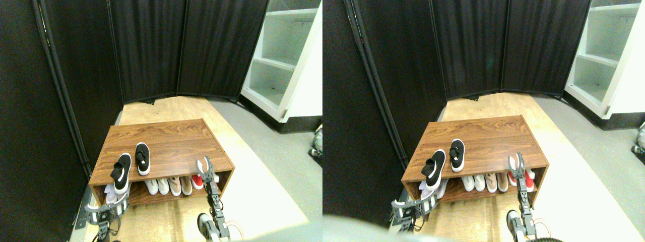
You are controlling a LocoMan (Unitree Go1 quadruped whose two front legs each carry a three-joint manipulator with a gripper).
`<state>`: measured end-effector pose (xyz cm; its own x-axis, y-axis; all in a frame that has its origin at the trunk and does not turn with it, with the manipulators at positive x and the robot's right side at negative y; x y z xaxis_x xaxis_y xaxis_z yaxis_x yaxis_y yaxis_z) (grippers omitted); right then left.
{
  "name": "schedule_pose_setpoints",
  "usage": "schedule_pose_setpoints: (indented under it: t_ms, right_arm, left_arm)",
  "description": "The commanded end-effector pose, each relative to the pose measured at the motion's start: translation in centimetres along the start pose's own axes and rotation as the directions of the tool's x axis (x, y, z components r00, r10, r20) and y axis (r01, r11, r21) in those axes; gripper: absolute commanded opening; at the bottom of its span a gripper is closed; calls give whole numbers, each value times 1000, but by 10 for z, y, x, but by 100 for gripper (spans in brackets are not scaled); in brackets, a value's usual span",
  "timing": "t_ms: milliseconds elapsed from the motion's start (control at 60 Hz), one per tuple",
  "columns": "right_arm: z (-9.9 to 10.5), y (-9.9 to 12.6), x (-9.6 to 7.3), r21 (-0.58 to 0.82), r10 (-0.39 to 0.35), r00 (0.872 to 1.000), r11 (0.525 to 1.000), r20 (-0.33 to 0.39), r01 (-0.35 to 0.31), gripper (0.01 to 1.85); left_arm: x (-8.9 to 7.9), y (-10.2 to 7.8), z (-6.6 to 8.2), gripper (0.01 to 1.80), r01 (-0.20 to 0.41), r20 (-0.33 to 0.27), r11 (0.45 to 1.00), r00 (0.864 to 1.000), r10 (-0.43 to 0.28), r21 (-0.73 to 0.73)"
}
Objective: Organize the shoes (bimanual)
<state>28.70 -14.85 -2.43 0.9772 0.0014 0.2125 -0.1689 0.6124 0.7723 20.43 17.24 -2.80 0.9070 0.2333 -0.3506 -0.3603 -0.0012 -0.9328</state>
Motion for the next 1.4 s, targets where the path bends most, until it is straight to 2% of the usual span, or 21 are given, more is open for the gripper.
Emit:
schedule_pose_setpoints:
  t_ms: [17, 300, 400, 483, 583, 633, 717, 800, 1000, 1217, 1400]
  right_arm:
    - [4, 5, 1, -1, 41, 999, 999, 36, -41, 24]
    - [4, 6, 2, 15, 12, 999, 1000, 29, -13, 26]
    - [4, 5, 3, -3, 35, 999, 999, 31, -35, 26]
    - [4, 5, 3, 12, 37, 999, 999, 35, -38, 25]
    - [5, 4, 4, 7, 40, 999, 999, 35, -40, 25]
    - [5, 4, 3, 8, 30, 999, 999, 34, -31, 25]
    - [6, 3, 4, 5, 25, 999, 1000, 33, -25, 26]
    - [7, 3, 4, -1, 17, 999, 1000, 35, -17, 27]
    - [7, 2, 3, 5, 14, 999, 1000, 36, -14, 25]
    - [5, 1, 4, 13, 19, 999, 1000, 32, -20, 25]
    - [5, 1, 5, 10, 24, 999, 1000, 33, -24, 22]
  left_arm:
    - [10, -4, -6, 131, 22, 2, 1000, 1000, -22, -6]
    - [24, 1, -16, 129, 1, -13, 1000, 1000, -1, 2]
    - [32, 5, -19, 129, -12, -12, 1000, 1000, 12, 8]
    - [36, 8, -21, 122, -15, -21, 997, 1000, 17, 75]
    - [41, 14, -26, 122, 13, -29, 975, 1000, -7, 222]
    - [42, 16, -27, 118, 25, -27, 968, 999, -19, 251]
    - [44, 19, -29, 109, 85, -19, 938, 996, -84, 335]
    - [40, 16, -28, 111, 91, -12, 923, 996, -94, 373]
    - [31, 13, -24, 118, 94, 3, 927, 995, -102, 364]
    - [32, 11, -22, 118, 111, 5, 932, 993, -120, 345]
    - [40, 12, -20, 133, 81, -11, 943, 997, -82, 323]
